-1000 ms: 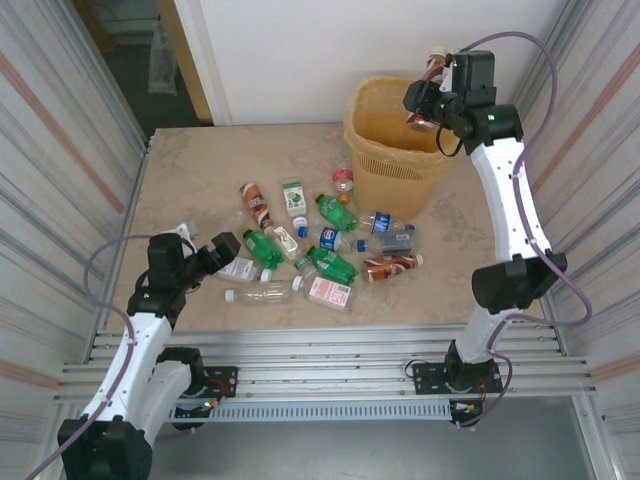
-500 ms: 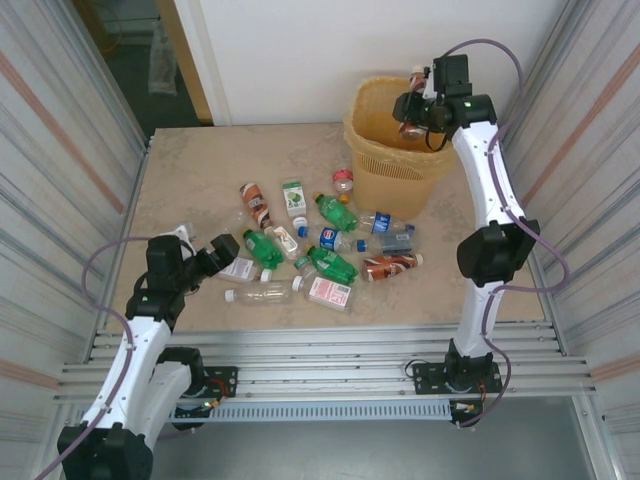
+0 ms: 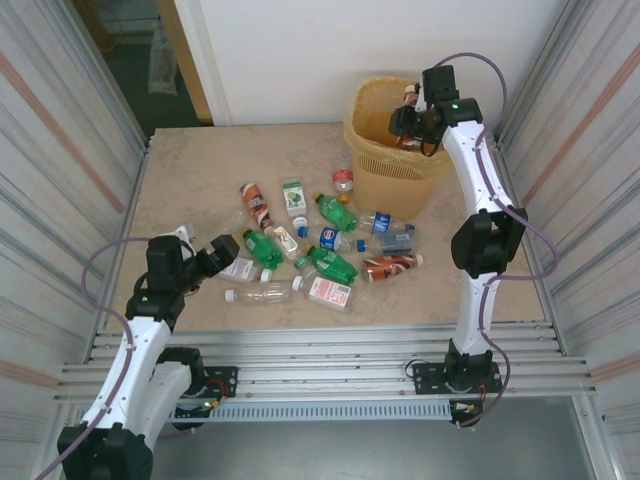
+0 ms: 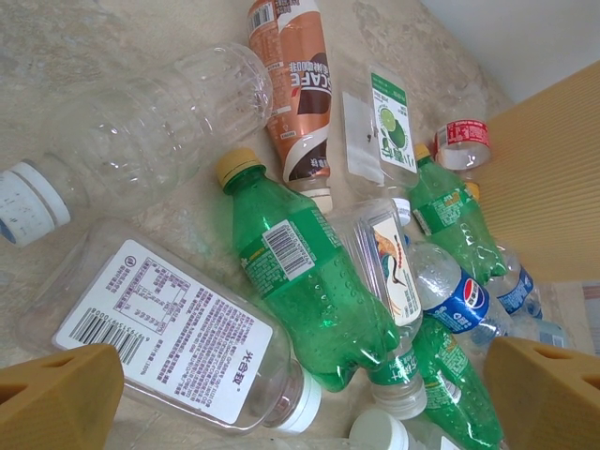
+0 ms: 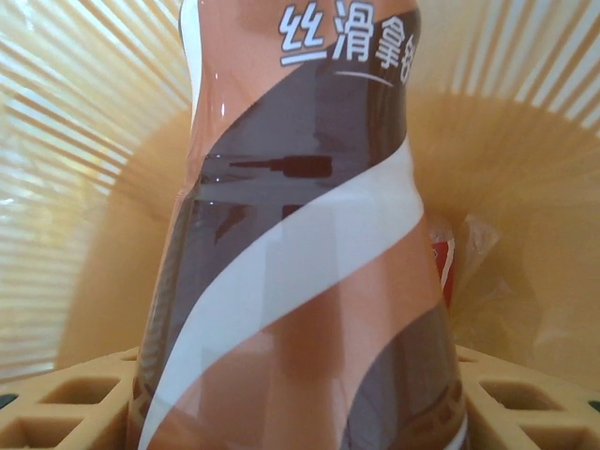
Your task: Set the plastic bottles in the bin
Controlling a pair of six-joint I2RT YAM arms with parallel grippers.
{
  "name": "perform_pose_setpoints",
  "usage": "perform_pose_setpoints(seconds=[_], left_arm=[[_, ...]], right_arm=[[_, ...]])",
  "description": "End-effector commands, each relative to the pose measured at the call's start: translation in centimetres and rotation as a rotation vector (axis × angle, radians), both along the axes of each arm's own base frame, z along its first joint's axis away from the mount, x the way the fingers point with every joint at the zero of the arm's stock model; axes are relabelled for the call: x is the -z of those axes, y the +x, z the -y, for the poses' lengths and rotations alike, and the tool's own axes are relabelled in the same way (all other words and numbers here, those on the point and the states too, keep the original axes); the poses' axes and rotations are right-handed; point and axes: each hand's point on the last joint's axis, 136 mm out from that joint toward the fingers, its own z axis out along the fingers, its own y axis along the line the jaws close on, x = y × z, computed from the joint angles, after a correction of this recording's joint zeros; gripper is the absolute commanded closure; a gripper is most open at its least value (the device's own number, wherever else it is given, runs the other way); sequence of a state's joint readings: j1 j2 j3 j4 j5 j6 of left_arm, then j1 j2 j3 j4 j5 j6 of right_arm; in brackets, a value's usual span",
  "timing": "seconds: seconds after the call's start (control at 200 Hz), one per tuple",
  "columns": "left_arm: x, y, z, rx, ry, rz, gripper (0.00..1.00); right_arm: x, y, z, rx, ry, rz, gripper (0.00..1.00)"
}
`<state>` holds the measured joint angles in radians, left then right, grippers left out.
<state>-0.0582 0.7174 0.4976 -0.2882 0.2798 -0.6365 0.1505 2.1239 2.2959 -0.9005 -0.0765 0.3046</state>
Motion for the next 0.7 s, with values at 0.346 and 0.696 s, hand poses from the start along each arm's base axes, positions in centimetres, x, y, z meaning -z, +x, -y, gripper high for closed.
perform_pose_setpoints(seconds=[0.346, 0.696], left_arm=[[-1.5, 0.2, -0.5, -0.025, 0.004, 0.032, 0.01], [-1.5, 0.1, -0.7, -0.030, 0.020, 0.029, 0.01]], right_arm=[[2.6, 1.1, 0.8, 0.000, 0.007, -0.053, 0.25], [0.1, 0.8, 0.8, -0.014, 0.003, -0.015, 0.21]])
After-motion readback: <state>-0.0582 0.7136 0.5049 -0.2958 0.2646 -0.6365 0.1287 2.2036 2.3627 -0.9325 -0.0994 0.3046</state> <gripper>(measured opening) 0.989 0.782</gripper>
